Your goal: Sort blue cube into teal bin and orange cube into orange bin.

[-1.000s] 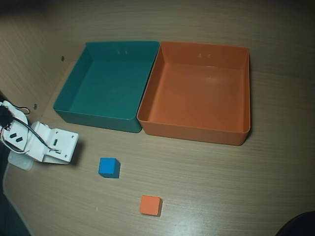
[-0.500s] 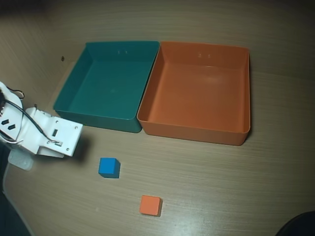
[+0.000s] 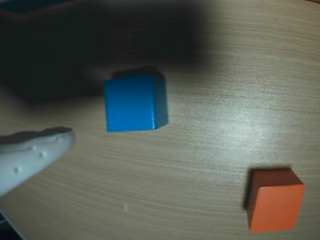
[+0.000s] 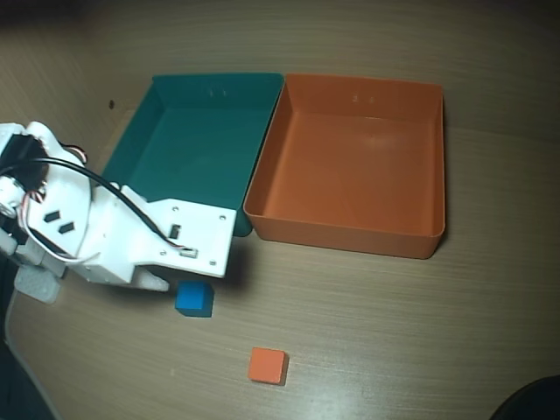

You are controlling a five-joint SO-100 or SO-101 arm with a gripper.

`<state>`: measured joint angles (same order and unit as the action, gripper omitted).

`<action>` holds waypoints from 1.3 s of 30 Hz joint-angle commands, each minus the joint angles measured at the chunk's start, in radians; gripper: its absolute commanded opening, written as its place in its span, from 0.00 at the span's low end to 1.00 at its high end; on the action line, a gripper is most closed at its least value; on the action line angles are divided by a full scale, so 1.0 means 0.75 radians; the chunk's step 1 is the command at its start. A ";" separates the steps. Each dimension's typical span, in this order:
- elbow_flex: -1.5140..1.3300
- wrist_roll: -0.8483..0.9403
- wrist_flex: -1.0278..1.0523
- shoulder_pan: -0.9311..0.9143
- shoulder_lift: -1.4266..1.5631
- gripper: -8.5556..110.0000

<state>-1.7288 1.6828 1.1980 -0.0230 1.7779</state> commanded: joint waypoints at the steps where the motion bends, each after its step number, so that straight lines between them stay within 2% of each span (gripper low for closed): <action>1: 0.108 0.088 -0.004 -0.012 -0.059 0.31; 19: 0.131 0.309 -0.022 -0.098 -0.250 0.31; 28: 0.133 0.317 -0.027 -0.100 -0.250 0.31; 39: 0.117 0.313 -0.184 -0.100 -0.360 0.31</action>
<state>-1.6858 1.9144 1.0692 -0.0936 1.5048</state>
